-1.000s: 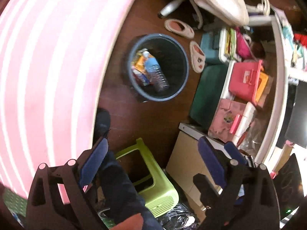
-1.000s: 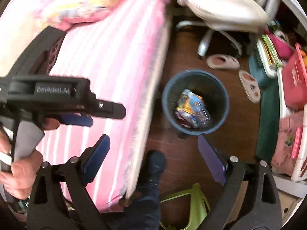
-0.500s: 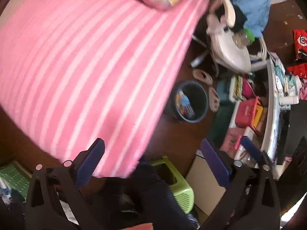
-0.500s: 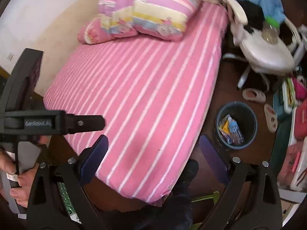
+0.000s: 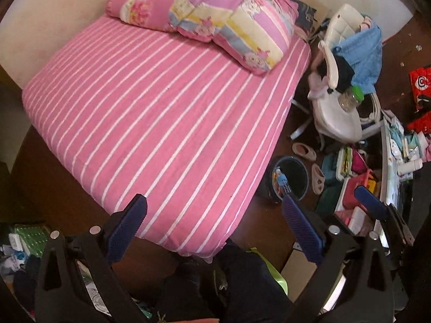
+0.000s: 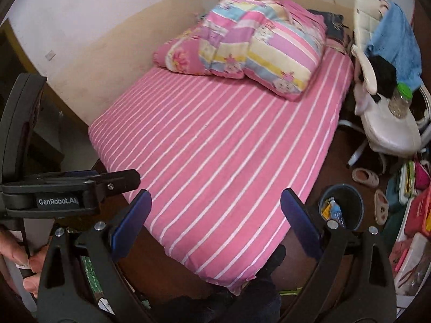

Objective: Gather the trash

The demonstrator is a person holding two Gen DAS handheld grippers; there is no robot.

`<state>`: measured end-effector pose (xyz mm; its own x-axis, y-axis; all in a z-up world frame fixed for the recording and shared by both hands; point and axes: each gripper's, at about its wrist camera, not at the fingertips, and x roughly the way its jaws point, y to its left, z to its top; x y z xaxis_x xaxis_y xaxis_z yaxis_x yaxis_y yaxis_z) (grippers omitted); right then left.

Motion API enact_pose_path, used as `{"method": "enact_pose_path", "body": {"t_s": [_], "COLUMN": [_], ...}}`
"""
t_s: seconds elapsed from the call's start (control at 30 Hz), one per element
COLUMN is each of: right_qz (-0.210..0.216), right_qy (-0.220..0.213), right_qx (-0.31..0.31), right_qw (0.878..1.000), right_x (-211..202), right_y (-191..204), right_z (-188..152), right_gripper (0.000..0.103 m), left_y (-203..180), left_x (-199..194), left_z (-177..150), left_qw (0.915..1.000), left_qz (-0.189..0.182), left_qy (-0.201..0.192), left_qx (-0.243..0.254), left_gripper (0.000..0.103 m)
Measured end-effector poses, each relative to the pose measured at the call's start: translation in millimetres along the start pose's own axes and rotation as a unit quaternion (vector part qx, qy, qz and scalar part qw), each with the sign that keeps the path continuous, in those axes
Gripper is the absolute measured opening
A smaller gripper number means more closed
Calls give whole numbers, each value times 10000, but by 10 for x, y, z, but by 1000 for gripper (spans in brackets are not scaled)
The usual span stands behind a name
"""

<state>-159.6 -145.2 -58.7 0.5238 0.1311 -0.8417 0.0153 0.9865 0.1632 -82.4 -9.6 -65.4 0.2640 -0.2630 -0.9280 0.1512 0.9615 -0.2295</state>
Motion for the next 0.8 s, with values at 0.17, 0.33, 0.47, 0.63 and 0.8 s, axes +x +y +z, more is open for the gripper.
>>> {"method": "enact_pose_path", "body": {"t_s": [0.17,0.33,0.47,0.63,0.8], "right_qz": [-30,-38,-52,-117,-204], "right_qy": [-222,-371,-460,-620,-831], "right_qx": [-303,-373,-265,-151,-76], "right_qw": [9993,9986,9986,9979,9963], "right_x": [-230,-413,-547,-705,-834], "right_y": [213,214,127,28,-7], "right_z": [91,113,118,169,182], "right_gripper": [95,95,95,96,96], "left_y": [-18,-116,-199,-312,-354], "left_x": [-260,-469,-605,-754,-936], "left_z": [-24,-57,-52,8,68], "left_qw": [9997,9979,9968,9951,9929], "left_qz": [60,218,264,372,433], "left_qy": [-235,-603,-749,-884,-1074], "left_qx": [-71,42,112,232,265], "left_gripper": [97,97,97,97,97]}}
